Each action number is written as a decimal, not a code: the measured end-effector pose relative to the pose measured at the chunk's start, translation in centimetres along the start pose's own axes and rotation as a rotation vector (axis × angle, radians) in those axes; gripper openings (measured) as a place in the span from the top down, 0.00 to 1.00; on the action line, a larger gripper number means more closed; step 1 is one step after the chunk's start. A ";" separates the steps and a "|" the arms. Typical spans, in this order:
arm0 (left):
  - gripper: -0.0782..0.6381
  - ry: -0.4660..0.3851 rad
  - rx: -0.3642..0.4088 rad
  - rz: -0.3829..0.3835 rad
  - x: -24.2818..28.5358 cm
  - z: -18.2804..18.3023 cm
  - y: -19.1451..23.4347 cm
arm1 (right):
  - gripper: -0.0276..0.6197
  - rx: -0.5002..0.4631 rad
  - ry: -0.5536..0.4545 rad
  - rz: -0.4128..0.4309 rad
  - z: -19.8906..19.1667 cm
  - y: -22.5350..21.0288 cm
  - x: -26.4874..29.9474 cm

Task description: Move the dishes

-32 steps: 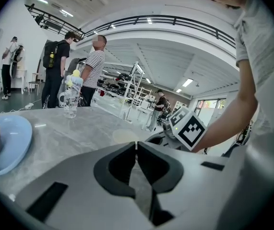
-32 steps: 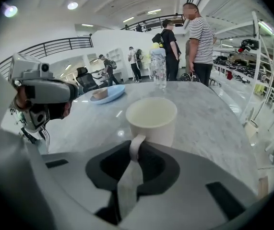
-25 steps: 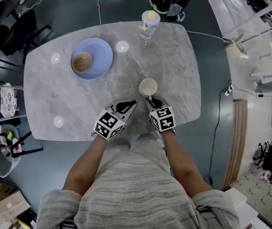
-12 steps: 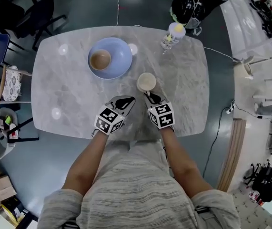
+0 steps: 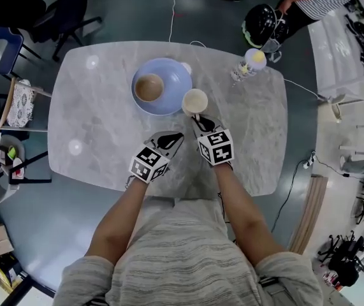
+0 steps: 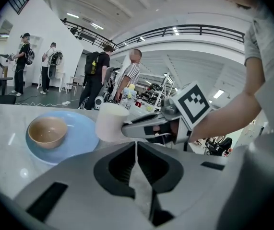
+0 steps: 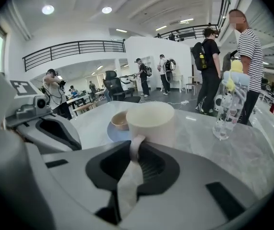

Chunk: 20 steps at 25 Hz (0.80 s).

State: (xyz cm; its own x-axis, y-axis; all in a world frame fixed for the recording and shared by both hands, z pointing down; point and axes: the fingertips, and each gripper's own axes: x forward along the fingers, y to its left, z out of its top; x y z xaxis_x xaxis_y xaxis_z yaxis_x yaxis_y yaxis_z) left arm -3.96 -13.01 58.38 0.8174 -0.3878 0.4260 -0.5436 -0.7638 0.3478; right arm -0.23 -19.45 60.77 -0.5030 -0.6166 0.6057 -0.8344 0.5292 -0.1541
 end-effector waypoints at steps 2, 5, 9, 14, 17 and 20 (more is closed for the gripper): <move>0.85 -0.001 -0.006 0.010 -0.1 0.1 0.8 | 0.86 -0.012 -0.002 0.005 1.2 -0.3 1.0; 0.85 -0.004 -0.016 0.022 -0.1 0.4 1.9 | 0.86 -0.025 -0.005 0.009 2.7 -0.6 2.4; 0.85 -0.009 -0.032 0.032 0.0 0.7 3.3 | 0.86 -0.031 0.000 0.021 3.9 -0.7 4.4; 0.85 -0.001 -0.047 0.038 0.5 0.6 4.9 | 0.86 -0.034 0.025 0.035 4.2 -0.8 6.8; 0.85 -0.004 -0.055 0.040 0.6 0.8 5.5 | 0.86 -0.021 0.040 0.038 4.1 -1.2 8.2; 0.85 -0.002 -0.063 0.044 0.7 0.8 5.9 | 0.86 -0.013 0.044 0.040 4.3 -1.6 9.0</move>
State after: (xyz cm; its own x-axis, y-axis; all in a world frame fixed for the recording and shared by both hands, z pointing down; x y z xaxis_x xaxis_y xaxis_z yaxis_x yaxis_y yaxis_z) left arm -6.44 -18.19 60.06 0.7926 -0.4214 0.4406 -0.5901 -0.7120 0.3805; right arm -4.40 -28.36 63.14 -0.5249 -0.5685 0.6334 -0.8108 0.5605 -0.1689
